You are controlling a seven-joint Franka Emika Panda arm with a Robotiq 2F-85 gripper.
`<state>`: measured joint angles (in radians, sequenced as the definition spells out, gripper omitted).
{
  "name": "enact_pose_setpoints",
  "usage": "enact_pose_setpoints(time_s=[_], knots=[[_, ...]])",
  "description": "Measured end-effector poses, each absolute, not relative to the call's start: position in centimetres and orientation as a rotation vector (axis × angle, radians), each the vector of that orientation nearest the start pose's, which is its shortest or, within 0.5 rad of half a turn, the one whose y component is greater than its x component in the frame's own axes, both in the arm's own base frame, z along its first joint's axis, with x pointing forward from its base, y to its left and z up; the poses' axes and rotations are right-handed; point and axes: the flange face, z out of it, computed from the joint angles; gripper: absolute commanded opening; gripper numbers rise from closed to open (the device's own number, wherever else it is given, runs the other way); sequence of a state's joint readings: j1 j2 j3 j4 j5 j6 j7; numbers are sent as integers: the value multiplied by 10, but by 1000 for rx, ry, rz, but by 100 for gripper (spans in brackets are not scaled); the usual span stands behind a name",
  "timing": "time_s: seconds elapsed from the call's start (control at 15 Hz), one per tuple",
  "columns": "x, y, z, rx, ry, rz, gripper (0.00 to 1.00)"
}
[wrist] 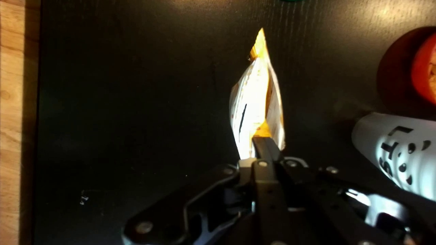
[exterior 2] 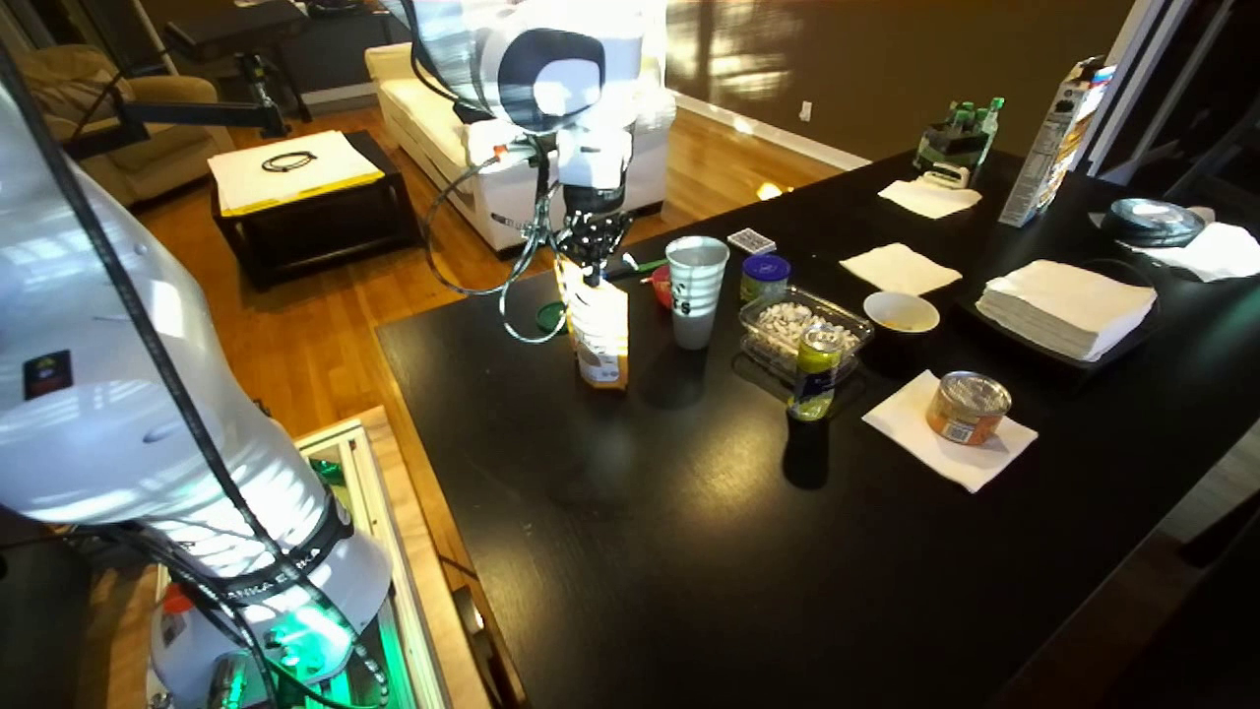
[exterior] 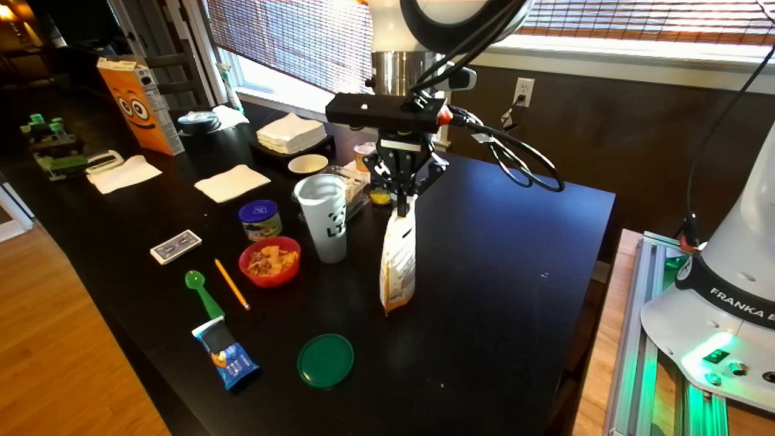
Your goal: Take one orange object out of the white and yellow packet.
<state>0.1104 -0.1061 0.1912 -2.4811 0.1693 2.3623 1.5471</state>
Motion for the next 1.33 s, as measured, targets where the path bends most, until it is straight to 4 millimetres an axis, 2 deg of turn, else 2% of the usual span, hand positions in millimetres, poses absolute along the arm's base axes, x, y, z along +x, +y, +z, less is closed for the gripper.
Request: enact_pose_setpoints(time_s=[0.53,1.33], knots=[[449,132,332,-2336,1948,75,0],[449,132,332,-2330,1951,74,0]])
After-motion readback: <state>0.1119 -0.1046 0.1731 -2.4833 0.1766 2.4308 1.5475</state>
